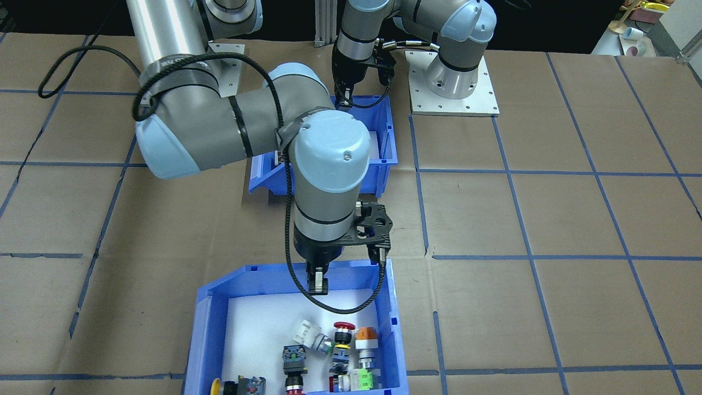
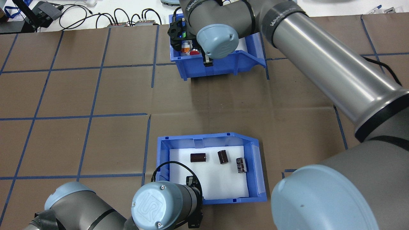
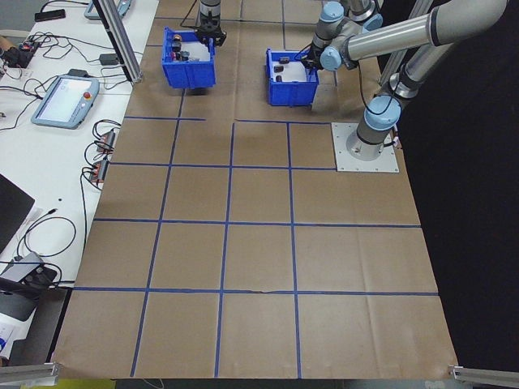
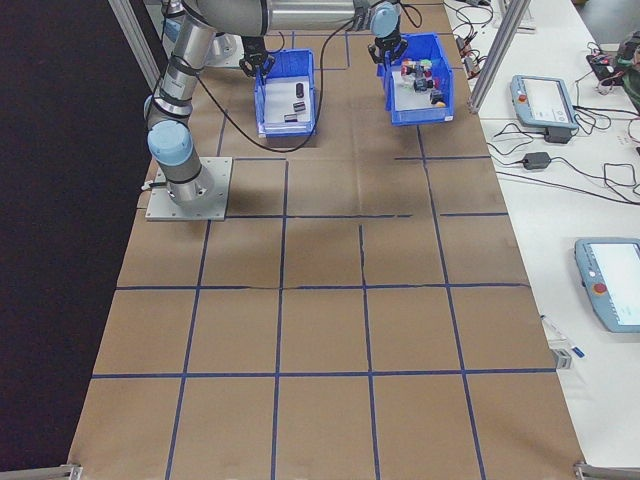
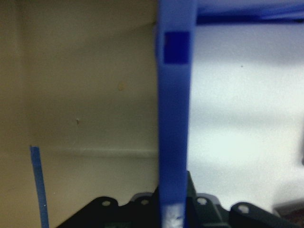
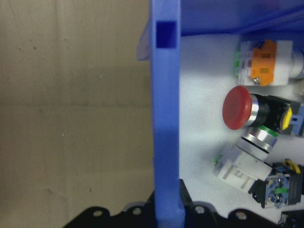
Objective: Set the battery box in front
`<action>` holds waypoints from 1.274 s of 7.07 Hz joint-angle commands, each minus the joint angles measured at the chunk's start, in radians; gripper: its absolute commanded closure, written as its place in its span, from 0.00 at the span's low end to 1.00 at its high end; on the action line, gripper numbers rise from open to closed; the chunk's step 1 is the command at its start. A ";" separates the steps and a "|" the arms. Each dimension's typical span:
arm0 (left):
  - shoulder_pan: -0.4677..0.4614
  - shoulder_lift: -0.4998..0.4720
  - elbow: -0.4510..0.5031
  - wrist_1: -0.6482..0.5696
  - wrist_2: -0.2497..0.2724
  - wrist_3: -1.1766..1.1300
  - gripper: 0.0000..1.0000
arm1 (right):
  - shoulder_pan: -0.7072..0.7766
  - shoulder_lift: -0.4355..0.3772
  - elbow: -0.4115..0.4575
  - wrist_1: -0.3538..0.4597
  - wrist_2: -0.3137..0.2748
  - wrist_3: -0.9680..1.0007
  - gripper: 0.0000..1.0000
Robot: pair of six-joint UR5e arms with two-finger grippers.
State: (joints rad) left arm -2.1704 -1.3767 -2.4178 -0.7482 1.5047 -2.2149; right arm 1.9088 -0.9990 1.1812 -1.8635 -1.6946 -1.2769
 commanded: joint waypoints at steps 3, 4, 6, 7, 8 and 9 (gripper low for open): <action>0.125 0.115 0.095 -0.190 0.040 0.180 1.00 | -0.258 -0.139 0.093 0.023 0.009 -0.226 0.97; 0.250 0.143 0.097 -0.245 0.028 0.305 1.00 | -0.313 -0.167 0.116 0.023 0.010 -0.292 0.97; 0.439 0.113 0.156 -0.290 -0.033 0.490 1.00 | -0.400 -0.219 0.167 0.023 0.015 -0.384 0.97; 0.490 0.073 0.224 -0.327 -0.040 0.580 1.00 | -0.445 -0.248 0.207 0.023 0.019 -0.412 0.97; 0.529 -0.015 0.317 -0.330 -0.091 0.592 1.00 | -0.480 -0.295 0.269 0.023 0.042 -0.415 0.97; 0.538 -0.119 0.406 -0.330 -0.134 0.592 1.00 | -0.513 -0.347 0.337 0.021 0.043 -0.417 0.97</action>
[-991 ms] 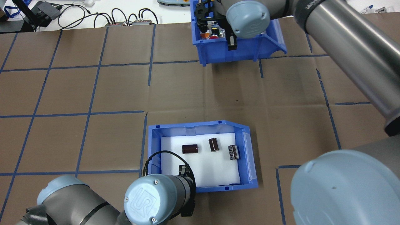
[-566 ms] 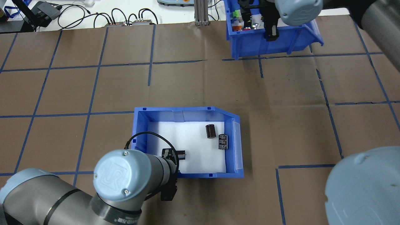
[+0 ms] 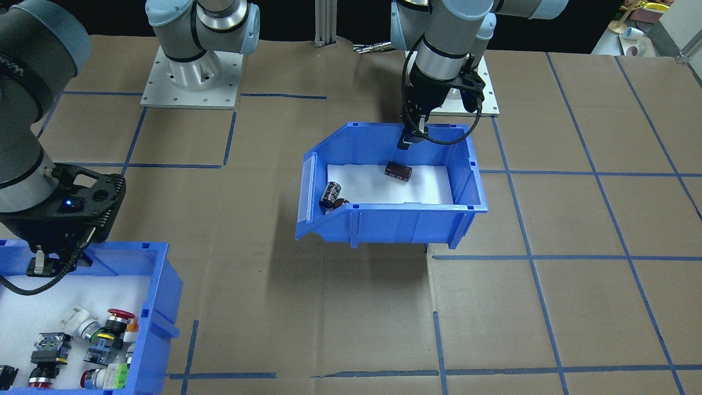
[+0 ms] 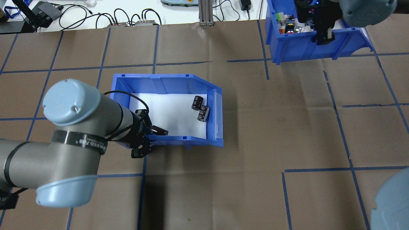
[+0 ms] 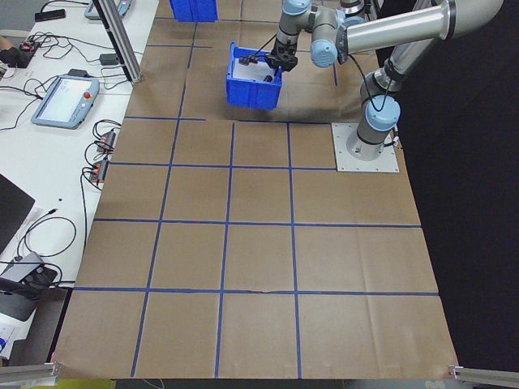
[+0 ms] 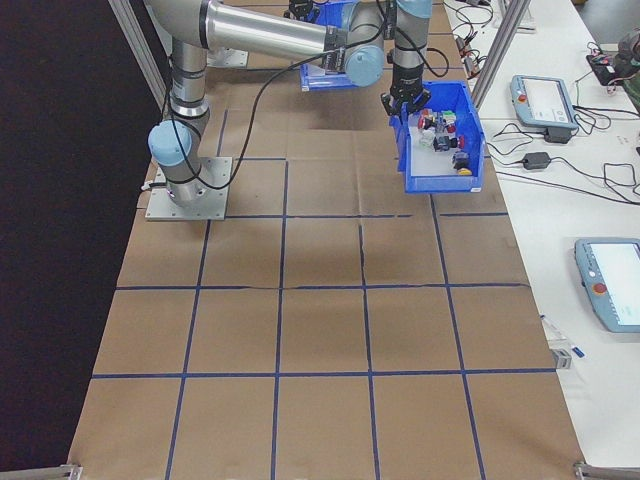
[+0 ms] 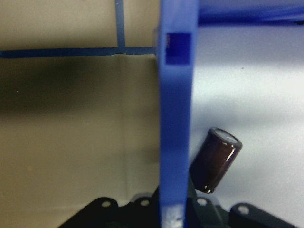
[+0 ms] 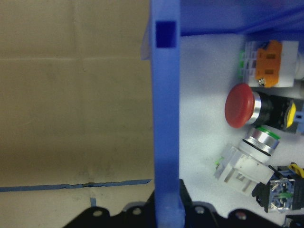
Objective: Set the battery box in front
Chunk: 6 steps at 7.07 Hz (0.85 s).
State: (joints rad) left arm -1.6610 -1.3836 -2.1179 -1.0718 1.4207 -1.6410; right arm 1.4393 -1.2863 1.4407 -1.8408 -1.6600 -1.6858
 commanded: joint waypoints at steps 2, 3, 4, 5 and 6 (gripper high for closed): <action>0.021 -0.294 0.241 0.001 -0.061 0.007 1.00 | -0.071 -0.161 0.214 -0.014 0.008 -0.067 0.97; -0.014 -0.390 0.334 0.003 -0.107 -0.011 1.00 | -0.083 -0.210 0.272 -0.015 0.008 -0.104 0.97; -0.047 -0.473 0.416 0.007 -0.112 -0.061 1.00 | -0.117 -0.252 0.329 -0.014 0.009 -0.145 0.97; -0.086 -0.552 0.477 0.015 -0.111 -0.115 1.00 | -0.147 -0.283 0.381 -0.017 0.009 -0.185 0.97; -0.110 -0.602 0.531 0.015 -0.108 -0.126 1.00 | -0.154 -0.318 0.420 -0.015 0.009 -0.187 0.97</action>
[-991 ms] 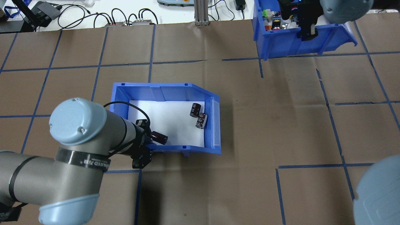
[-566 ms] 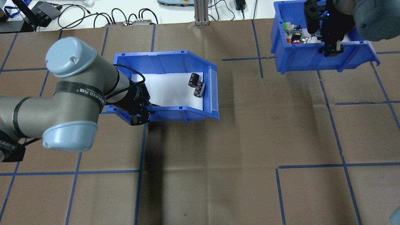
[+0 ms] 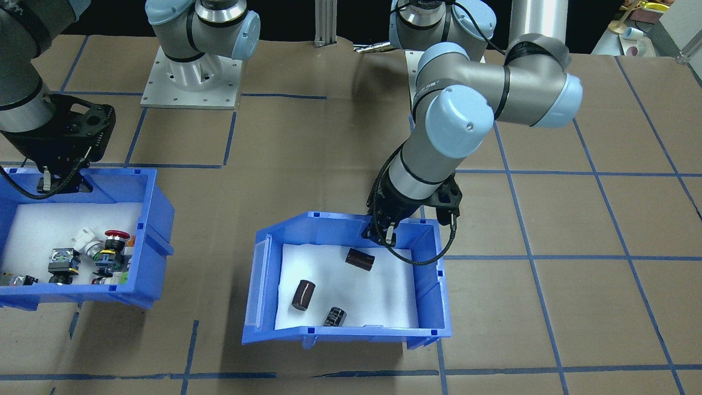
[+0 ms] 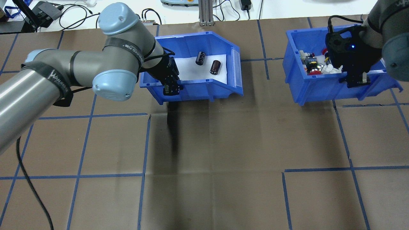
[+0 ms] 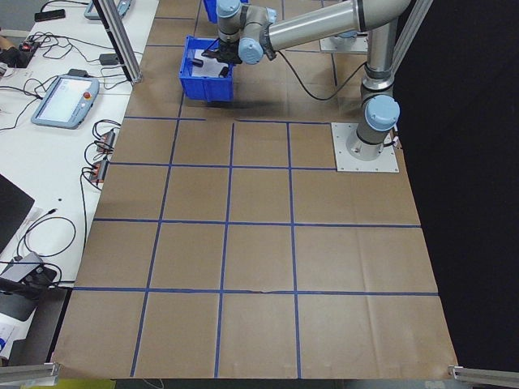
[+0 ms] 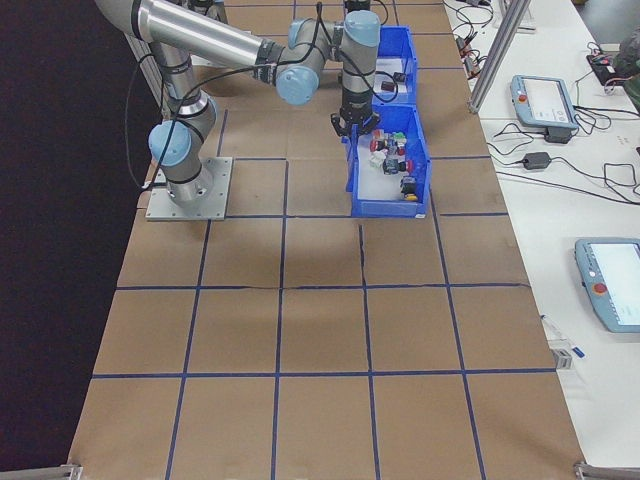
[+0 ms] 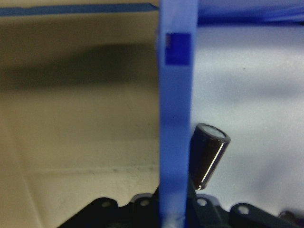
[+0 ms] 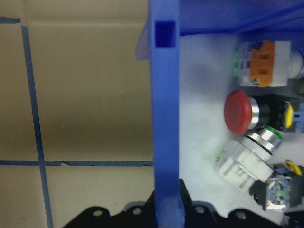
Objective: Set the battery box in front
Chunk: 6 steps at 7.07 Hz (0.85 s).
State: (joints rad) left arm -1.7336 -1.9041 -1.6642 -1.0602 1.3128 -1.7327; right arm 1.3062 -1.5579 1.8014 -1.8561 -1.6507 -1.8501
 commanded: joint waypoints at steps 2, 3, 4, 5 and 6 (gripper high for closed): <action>-0.058 -0.147 0.133 0.043 -0.001 -0.069 1.00 | -0.018 -0.071 0.099 -0.002 0.015 -0.023 0.97; -0.072 -0.150 0.135 0.043 0.003 -0.085 0.93 | -0.018 -0.071 0.099 -0.002 0.017 -0.023 0.97; -0.072 -0.153 0.133 0.039 0.028 -0.085 0.44 | -0.018 -0.071 0.099 0.000 0.022 -0.024 0.96; -0.072 -0.151 0.133 0.039 0.110 -0.087 0.04 | -0.018 -0.073 0.099 0.000 0.022 -0.024 0.96; -0.072 -0.145 0.138 0.042 0.133 -0.088 0.01 | -0.018 -0.071 0.099 0.000 0.022 -0.024 0.96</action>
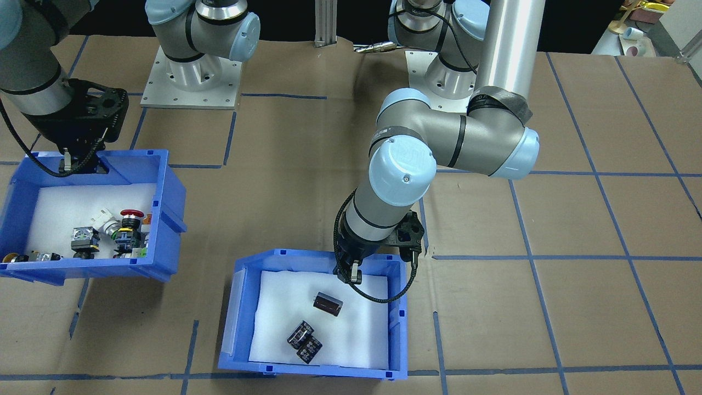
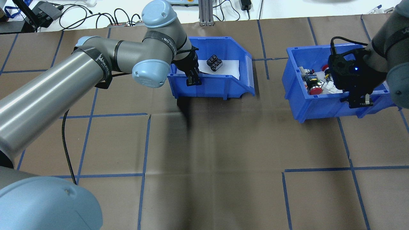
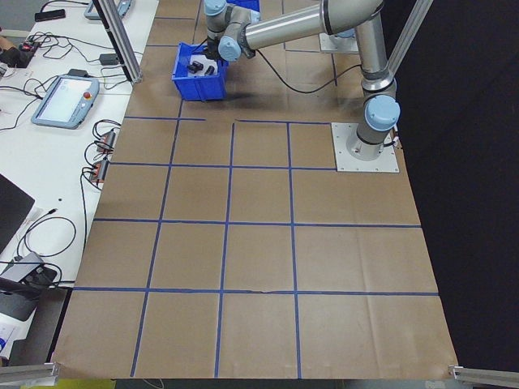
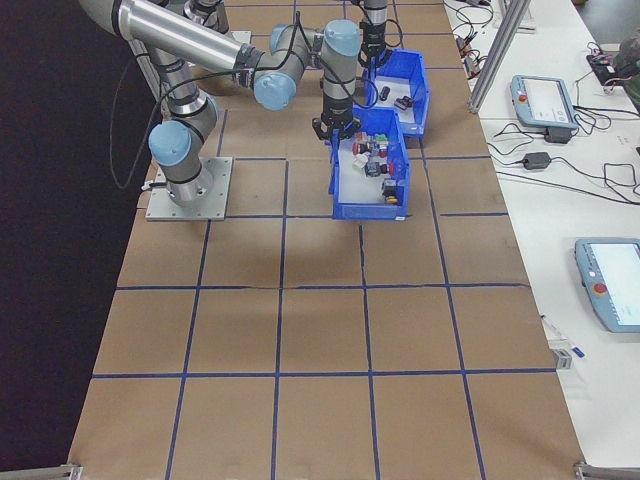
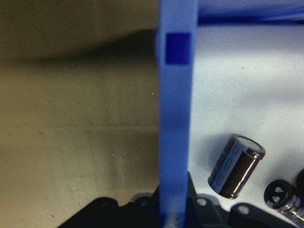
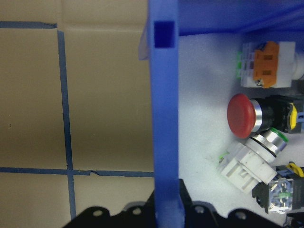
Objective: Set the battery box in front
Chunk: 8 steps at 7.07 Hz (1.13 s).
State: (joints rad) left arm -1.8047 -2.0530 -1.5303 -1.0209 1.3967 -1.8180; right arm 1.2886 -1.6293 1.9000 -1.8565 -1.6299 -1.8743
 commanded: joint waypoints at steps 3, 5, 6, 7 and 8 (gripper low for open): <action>0.010 0.132 -0.011 -0.101 0.058 0.021 0.01 | 0.005 -0.024 0.014 0.019 -0.002 0.009 0.96; 0.073 0.242 -0.008 -0.345 0.058 0.450 0.02 | 0.011 -0.143 0.165 -0.003 -0.002 0.015 0.96; 0.088 0.305 -0.007 -0.443 0.065 0.647 0.02 | 0.026 -0.182 0.200 -0.001 0.004 0.033 0.96; 0.102 0.356 -0.007 -0.462 0.103 0.889 0.02 | 0.082 -0.187 0.215 -0.001 0.005 0.087 0.96; 0.114 0.407 -0.011 -0.473 0.107 1.175 0.02 | 0.200 -0.185 0.221 -0.001 0.002 0.210 0.96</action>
State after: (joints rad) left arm -1.7075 -1.7110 -1.5386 -1.4609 1.4880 -0.9680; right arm 1.3804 -1.8063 2.1037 -1.8571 -1.6265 -1.7753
